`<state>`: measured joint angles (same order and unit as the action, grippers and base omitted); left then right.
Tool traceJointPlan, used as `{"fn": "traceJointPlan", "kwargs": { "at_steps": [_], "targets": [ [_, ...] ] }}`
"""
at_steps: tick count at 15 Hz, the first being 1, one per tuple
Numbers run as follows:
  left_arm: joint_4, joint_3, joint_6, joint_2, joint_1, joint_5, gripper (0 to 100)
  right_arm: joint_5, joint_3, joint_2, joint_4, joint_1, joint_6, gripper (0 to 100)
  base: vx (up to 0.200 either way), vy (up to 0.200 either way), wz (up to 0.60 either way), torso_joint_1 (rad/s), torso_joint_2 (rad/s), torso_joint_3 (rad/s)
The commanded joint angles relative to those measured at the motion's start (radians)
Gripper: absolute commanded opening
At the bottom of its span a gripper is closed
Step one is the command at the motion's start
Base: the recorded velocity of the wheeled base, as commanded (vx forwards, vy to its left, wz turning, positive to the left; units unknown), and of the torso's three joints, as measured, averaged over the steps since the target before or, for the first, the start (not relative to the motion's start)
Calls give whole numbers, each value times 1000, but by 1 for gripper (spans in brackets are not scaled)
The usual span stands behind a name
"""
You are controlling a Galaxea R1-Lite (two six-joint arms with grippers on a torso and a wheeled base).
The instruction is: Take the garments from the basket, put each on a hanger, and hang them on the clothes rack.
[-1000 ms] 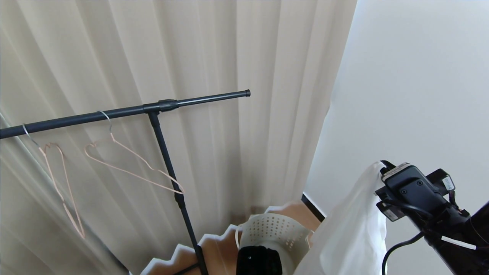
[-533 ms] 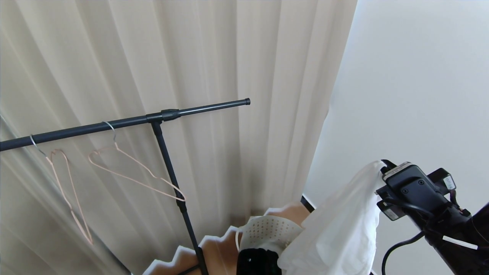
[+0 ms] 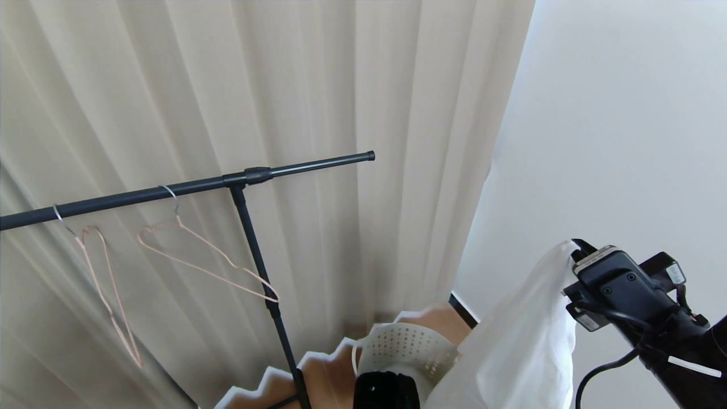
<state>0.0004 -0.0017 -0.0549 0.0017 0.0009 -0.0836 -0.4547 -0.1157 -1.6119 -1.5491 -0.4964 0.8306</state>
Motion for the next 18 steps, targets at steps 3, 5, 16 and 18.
{"fn": "traceJointPlan", "kwargs": {
  "at_steps": [3,5,16,18],
  "targets": [
    [0,0,0,0,1,-1,100,1,5,17,1,-1,2,0,0,0,600,7,-2,1],
    [0,0,0,0,1,-1,100,1,8,18,0,-1,4,0,0,0,600,5,2,0],
    [0,-1,-2,0,1,5,100,4,11,18,0,-1,5,0,0,145,55,2,0,2],
    [1,-1,-2,0,1,5,100,2,11,18,0,-1,5,0,0,200,0,-2,2,5]
  ]
}}
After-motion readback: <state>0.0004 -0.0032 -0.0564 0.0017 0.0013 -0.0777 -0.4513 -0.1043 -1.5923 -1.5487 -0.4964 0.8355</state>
